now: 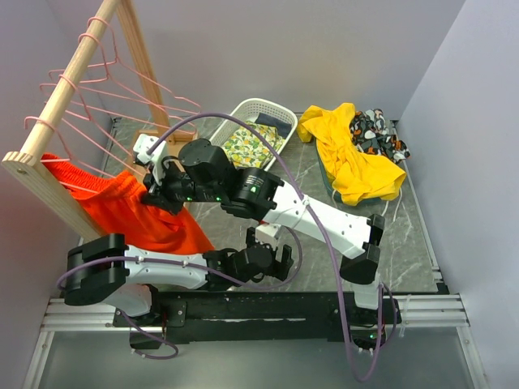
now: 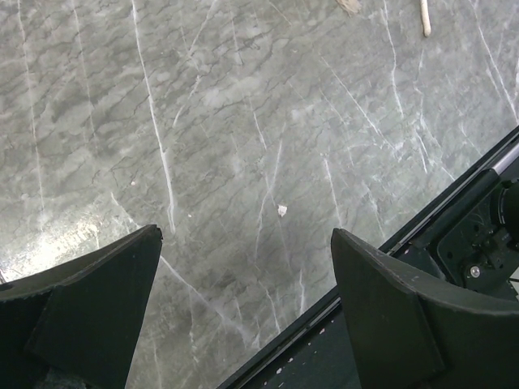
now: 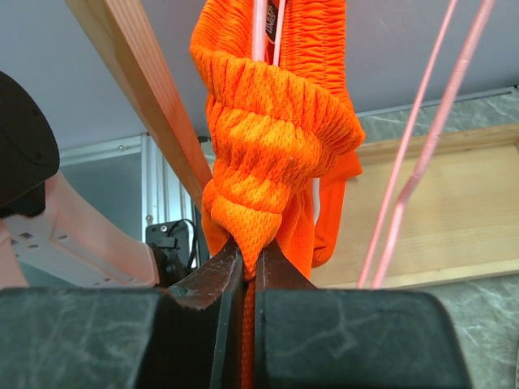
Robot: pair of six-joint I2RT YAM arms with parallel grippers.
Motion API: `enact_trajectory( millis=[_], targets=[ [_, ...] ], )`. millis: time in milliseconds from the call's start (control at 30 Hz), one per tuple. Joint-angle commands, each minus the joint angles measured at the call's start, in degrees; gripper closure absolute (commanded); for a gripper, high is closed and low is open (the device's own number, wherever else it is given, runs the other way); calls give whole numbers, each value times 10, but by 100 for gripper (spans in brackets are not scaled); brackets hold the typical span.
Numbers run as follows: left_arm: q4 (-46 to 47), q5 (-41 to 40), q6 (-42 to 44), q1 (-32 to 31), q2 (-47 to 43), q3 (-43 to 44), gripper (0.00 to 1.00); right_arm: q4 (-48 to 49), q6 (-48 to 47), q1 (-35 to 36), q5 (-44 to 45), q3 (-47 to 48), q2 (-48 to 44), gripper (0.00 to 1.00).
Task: Place the shorts on the hanger
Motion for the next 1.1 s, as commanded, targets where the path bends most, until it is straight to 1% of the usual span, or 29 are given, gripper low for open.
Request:
enact_trajectory(
  millis=[0, 33, 67, 133, 167, 233, 267, 333, 433, 500, 533, 600, 633, 667, 733, 767, 800, 833, 867, 900, 933, 967, 1033, 1067],
  targets=[
    [25, 1, -10, 3, 6, -2, 9, 69, -17, 4, -2, 6, -18, 97],
    [25, 2, -11, 3, 6, -3, 9, 67, -18, 4, -2, 6, -18, 94],
    [25, 2, -12, 3, 6, -2, 9, 64, -19, 4, -1, 5, -21, 82],
    [27, 1, -13, 3, 7, -6, 8, 57, -20, 3, 1, 0, -29, 67],
    [28, 0, -13, 4, 6, -7, 7, 55, -20, 3, 4, -4, -41, 55],
    [30, 0, -13, 4, 6, -8, 7, 54, -20, 4, 6, -19, -57, 45],
    [30, -1, -12, 4, 7, -7, 7, 52, -20, 4, 9, -24, -74, 37],
    [28, 0, -12, 4, 10, -3, 7, 49, -20, 5, 12, -40, -93, 30],
    [21, -5, -14, 4, 13, 5, 7, 47, -15, 5, 23, -75, -151, 18],
    [19, -9, -19, 5, 11, 8, 7, 57, -8, 5, 35, -122, -183, 14],
    [16, -11, -21, 5, 10, 8, 7, 62, -5, 4, 44, -139, -215, 9],
    [14, -16, -27, 7, 6, 11, 5, 70, 3, 5, 65, -188, -249, 5],
    [10, -21, -30, 7, 4, 12, 4, 72, 8, 4, 77, -204, -281, 1],
    [-4, -24, -38, 9, 3, 14, 2, 76, 18, 5, 107, -237, -298, 0],
    [-14, -35, -46, 13, -7, 18, 1, 81, 22, 4, 151, -274, -347, 0],
    [-23, -37, -58, 18, -10, 18, 3, 86, 46, 3, 171, -312, -363, 0],
    [-27, -36, -62, 22, -22, 16, 3, 87, 55, 2, 219, -332, -381, 0],
    [-31, -36, -70, 25, -28, 15, 3, 86, 65, -3, 240, -351, -413, 0],
    [-36, -38, -75, 32, -34, 16, 4, 87, 87, -6, 260, -392, -430, 0],
    [-49, -42, -80, 36, -47, 15, 4, 85, 102, -10, 306, -413, -446, 0],
    [-53, -43, -86, 38, -54, 14, 4, 83, 119, -16, 323, -434, -476, 0],
    [-57, -44, -88, 45, -60, 15, 4, 77, 151, -32, 339, -479, -493, 0],
    [-77, -54, -89, 48, -74, 20, 4, 69, 193, -56, 376, -526, -542, 0],
    [-84, -60, -91, 49, -77, 22, 4, 64, 236, -85, 380, -576, -560, 0]
  ],
)
